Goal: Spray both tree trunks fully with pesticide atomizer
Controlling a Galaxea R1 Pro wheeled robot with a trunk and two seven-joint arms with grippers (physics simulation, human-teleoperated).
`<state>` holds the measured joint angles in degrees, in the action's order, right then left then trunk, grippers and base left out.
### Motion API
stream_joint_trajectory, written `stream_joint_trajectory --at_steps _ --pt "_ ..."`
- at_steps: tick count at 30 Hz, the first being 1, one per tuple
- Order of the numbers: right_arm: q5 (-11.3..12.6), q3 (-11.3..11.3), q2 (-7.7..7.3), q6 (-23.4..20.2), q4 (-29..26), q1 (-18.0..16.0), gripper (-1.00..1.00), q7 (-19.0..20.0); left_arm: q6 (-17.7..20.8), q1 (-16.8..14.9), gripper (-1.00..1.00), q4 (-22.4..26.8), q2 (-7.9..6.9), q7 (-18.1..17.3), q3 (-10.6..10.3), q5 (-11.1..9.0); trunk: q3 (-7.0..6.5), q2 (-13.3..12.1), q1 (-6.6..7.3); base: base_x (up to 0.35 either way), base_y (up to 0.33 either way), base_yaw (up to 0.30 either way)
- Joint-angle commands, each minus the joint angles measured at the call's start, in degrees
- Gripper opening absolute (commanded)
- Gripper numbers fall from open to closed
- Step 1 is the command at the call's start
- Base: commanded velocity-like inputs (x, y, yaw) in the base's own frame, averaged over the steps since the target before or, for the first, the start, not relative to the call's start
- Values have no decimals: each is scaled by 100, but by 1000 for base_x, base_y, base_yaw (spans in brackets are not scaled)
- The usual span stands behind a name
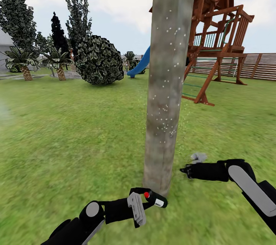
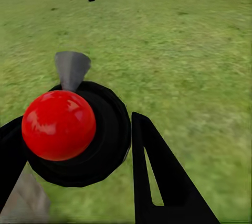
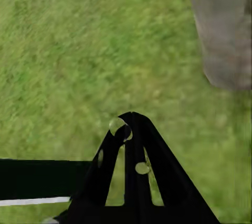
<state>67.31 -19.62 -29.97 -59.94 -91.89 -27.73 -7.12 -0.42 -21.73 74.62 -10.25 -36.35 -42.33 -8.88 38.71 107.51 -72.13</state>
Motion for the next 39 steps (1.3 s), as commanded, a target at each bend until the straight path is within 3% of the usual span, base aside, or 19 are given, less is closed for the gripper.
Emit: stream_joint_trajectory --at_steps 1,3,5,8,10,12,13,21,25,31,34,36,39 --pt "69 10 3 23 -5 -6 -100 -628 16 -2 -100 15 -68 14 10 -37 6 3 1 0 0 0" --pt "65 22 7 408 -5 -5 -100 -1355 56 1 -100 77 -319 26 46 -59 6 3 1 0 0 0" --pt "64 26 8 593 -4 0 -100 -1629 68 5 -100 84 -484 44 243 -76 6 3 1 0 0 0" --pt "63 32 9 693 -4 3 -100 -1765 68 34 -100 55 -625 23 944 -81 6 3 1 0 0 0" --pt "63 35 9 714 -4 4 -100 -1792 68 47 -100 48 -668 18 1158 -84 6 3 1 0 0 0" --pt "63 33 9 723 -4 4 -100 -1803 68 50 -100 51 -686 16 1246 -86 6 3 1 0 0 0" --pt "63 32 9 726 -4 4 100 -1807 68 52 -100 50 -692 15 1275 -87 6 3 1 0 0 0" --pt "60 32 9 729 2 4 100 -1818 34 89 -100 22 -698 18 1311 -73 6 3 1 0 0 0" --pt "-49 -7 40 788 202 8 100 -1819 -53 110 -100 -436 -691 53 1319 -76 6 3 1 0 0 0" --pt "-898 -70 387 1556 1290 349 100 -1786 -750 116 -100 -1841 -651 89 1387 -116 6 3 1 0 0 0" --pt "-1225 -96 581 2117 1689 728 100 -1776 -1181 116 -100 -2811 -616 87 1690 -121 6 3 1 0 0 0" --pt "-1300 -215 691 2501 2067 915 100 -1777 -1403 112 -100 -3579 -604 88 1994 -122 6 3 1 0 0 0" --pt "-1331 -340 871 2690 2648 1032 100 -1787 -1485 109 -100 -4328 -590 92 2295 -121 6 3 1 0 0 0"
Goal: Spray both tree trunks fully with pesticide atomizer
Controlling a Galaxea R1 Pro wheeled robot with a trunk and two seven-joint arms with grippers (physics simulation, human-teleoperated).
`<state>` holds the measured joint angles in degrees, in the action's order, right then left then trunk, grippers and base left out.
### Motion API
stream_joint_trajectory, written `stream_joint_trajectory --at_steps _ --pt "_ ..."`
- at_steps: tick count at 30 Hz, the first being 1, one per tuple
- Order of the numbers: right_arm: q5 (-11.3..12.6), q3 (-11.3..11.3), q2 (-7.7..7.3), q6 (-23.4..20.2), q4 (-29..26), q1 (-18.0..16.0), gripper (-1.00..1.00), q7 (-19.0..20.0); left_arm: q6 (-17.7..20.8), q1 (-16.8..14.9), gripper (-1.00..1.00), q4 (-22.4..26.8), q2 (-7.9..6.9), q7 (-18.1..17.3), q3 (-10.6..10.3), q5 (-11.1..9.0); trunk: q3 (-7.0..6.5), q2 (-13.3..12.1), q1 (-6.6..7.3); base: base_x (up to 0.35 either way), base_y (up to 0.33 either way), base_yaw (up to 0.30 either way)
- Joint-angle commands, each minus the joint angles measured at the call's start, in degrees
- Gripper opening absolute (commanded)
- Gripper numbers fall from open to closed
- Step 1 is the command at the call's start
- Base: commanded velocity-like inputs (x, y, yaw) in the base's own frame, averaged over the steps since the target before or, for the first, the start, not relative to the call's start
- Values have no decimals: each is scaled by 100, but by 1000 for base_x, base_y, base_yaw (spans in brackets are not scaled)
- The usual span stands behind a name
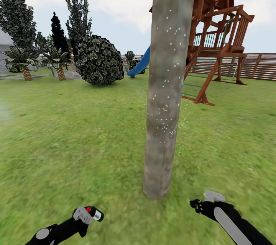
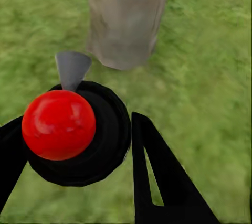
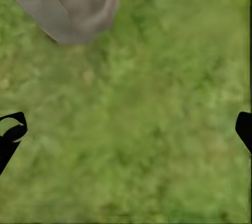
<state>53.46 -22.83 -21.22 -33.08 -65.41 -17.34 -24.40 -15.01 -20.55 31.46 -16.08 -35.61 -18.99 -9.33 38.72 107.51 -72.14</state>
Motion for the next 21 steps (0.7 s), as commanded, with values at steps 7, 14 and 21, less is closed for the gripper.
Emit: stream_joint_trajectory --at_steps 7,14,21 --pt "55 -63 345 81 1823 53 100 -48 -53 -7 -100 -785 12 19 106 -83 5 3 1 0 0 0" --pt "51 -32 474 1205 4179 56 100 -42 -54 -2 -100 -959 36 19 107 -70 5 3 1 0 0 0" --pt "49 -38 434 2444 5391 56 100 -39 -54 3 -100 -1130 44 19 106 -77 5 3 1 0 0 0"
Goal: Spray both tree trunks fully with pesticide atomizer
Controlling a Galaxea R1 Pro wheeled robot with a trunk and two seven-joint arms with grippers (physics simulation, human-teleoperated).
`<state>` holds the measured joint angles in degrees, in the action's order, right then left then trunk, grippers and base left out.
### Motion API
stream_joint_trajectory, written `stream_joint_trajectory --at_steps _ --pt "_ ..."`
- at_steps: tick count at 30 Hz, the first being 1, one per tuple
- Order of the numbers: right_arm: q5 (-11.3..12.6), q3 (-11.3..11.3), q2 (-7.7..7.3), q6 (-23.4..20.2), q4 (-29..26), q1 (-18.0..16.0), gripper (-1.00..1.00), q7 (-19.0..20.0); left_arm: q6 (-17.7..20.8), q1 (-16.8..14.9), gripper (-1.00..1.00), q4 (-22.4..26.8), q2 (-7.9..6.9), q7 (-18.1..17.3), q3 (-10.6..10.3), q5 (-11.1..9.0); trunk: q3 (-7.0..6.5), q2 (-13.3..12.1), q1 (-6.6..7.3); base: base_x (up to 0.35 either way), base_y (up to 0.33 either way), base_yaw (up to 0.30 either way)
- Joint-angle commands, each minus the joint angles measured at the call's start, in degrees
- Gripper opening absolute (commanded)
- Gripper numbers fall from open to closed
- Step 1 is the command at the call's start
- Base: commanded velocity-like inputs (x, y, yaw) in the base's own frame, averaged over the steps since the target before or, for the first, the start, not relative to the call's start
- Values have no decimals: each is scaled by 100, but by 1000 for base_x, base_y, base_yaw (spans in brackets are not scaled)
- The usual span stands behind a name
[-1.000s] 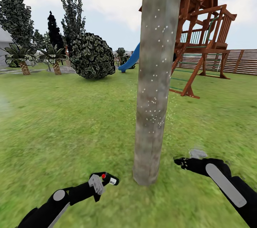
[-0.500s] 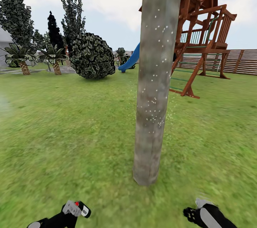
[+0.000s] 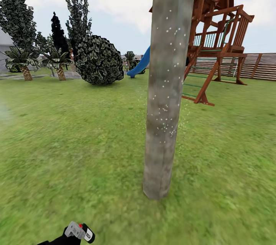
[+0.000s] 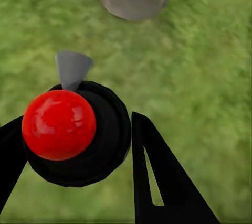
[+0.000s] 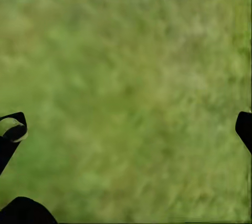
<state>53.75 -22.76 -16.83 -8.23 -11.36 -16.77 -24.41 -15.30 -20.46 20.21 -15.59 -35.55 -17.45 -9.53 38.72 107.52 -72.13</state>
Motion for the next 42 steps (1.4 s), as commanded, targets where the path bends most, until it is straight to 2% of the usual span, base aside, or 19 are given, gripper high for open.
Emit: stream_joint_trajectory --at_steps 1,10,16,22,24,26,28,33,42 --pt "20 -49 -7 -1 159 -1 100 -40 -25 -4 -100 -17 -6 13 -48 -57 6 3 1 0 0 0" --pt "13 -67 72 32 914 -1 100 -42 -25 -2 -100 -41 -6 13 -52 -49 6 3 1 0 0 0" --pt "13 -63 358 32 996 -1 100 -38 -25 -2 -100 -43 -6 13 -56 -44 6 3 1 0 0 0" --pt "27 -62 557 32 1004 -1 100 -36 -25 -2 -100 -43 -6 13 -57 -41 6 3 1 0 0 0" --pt "39 -60 696 32 1004 -1 100 -32 -25 -2 -100 -43 -6 13 -57 -42 6 3 1 0 0 0" --pt "51 -57 904 35 999 -1 100 -30 -25 -2 -100 -43 -6 13 -56 -41 6 3 1 0 0 0" --pt "58 -55 1005 34 1000 -1 100 -25 -28 -2 -100 -84 -6 13 -56 -42 6 3 1 0 0 0" --pt "46 -46 1059 36 1004 -1 100 -21 -41 -2 -100 -226 -6 13 -57 -56 6 3 1 0 0 0" --pt "50 -46 1068 37 1004 -1 100 -20 -39 -2 -100 -245 39 13 -65 -55 6 3 1 0 0 0"
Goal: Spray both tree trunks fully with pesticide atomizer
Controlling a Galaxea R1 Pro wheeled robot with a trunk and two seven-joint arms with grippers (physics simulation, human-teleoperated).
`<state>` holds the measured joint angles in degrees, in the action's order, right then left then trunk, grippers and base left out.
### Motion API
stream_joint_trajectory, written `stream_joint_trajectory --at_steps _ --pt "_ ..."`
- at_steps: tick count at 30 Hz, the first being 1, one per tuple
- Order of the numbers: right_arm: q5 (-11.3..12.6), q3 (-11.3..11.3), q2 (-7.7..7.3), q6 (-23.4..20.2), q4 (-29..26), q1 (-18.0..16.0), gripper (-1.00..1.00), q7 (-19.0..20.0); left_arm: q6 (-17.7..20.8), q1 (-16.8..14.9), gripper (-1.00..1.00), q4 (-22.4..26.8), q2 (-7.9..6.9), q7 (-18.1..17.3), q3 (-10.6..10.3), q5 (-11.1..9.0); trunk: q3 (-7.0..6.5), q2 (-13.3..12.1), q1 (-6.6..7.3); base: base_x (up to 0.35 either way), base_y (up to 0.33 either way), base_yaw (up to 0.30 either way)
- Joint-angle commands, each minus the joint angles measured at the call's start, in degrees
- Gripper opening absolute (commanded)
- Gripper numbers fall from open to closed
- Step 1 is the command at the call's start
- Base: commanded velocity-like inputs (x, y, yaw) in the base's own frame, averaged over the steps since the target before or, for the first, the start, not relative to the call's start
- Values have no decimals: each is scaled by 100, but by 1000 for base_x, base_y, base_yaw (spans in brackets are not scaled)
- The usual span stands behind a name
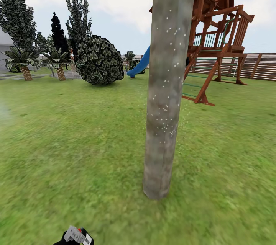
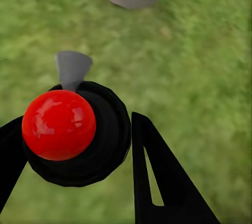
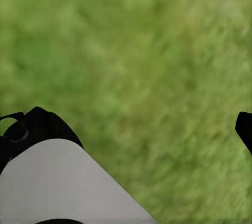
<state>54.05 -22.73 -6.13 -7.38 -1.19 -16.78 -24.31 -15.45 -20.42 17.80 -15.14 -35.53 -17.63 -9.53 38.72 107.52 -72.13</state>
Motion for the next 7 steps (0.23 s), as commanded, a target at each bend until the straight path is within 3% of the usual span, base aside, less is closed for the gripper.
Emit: stream_joint_trajectory --at_steps 1,7 --pt "19 -48 -2 -48 -13 -1 100 -30 -23 -6 -100 -5 4 11 -47 -54 6 3 1 0 0 0" --pt "18 -47 -2 -47 -13 -1 100 -30 -24 -6 -100 -5 28 11 -46 -49 6 3 1 0 0 0"
